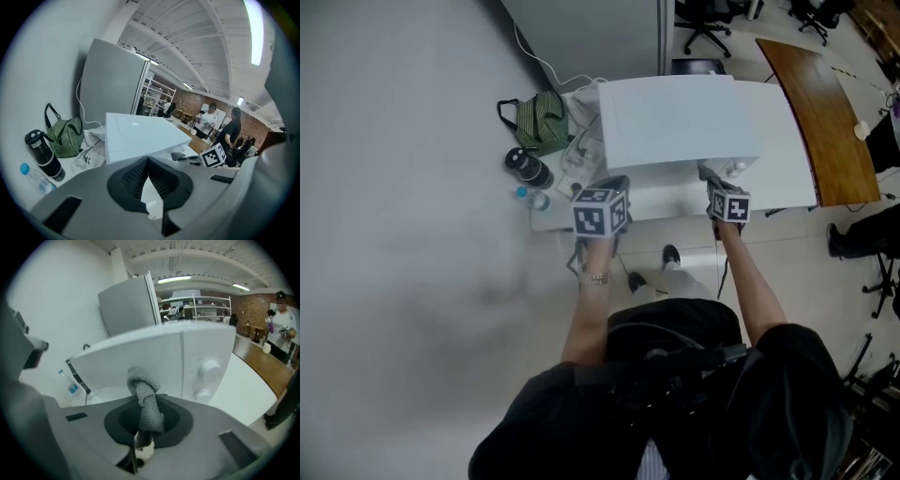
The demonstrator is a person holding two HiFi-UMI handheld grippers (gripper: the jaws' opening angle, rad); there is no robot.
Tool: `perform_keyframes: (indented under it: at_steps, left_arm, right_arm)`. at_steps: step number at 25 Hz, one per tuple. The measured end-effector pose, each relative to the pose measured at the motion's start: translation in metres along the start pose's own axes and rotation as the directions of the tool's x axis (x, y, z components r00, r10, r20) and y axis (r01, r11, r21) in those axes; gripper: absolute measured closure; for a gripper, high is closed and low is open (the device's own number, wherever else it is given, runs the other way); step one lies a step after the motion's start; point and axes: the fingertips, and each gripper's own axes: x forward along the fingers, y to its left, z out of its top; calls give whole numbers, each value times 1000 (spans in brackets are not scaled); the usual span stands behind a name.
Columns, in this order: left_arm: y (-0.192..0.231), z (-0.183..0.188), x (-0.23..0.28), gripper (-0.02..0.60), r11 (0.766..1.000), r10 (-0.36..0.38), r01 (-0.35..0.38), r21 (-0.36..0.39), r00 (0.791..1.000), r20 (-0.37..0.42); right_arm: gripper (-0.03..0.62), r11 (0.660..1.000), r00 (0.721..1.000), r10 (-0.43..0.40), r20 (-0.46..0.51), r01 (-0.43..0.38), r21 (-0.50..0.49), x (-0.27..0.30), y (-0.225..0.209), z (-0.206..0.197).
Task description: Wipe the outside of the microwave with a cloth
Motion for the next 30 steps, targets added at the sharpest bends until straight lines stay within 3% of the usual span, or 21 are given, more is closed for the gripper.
perform_keyframes:
  at_steps: [4, 7, 10, 15, 21, 24, 30]
  left_arm:
    - [-42, -23, 12, 595, 998, -67, 67, -2, 998, -21]
    - [-77, -25, 21, 595, 997, -75, 75, 12, 997, -27]
    - [-92, -21, 16, 595, 1000, -20, 20, 10, 1000, 9]
    - [-115, -28, -16, 595, 996, 84, -84, 0, 993, 79]
    - [-154, -72, -42, 595, 993, 119, -119, 25, 993, 23]
    - [-165, -75, -52, 595, 994, 102, -103, 43, 994, 27]
    - [-181, -39, -62, 595, 996, 40, -48, 74, 994, 106]
  right_arm:
    - [565, 989, 975, 146, 167, -147, -9, -69, 69, 42]
    - [563, 973, 959, 229, 166, -220, -73, -100, 106, 59]
    - [563, 964, 954, 252, 162, -233, -129, -111, 130, 66]
    - [563, 930, 923, 354, 153, -332, -156, -146, 151, 42]
    - [562, 898, 889, 434, 144, -416, -142, -183, 169, 3]
    - [563, 891, 884, 444, 144, -418, -180, -194, 182, -6]
    - [562, 919, 908, 364, 209, -314, -237, -221, 166, 15]
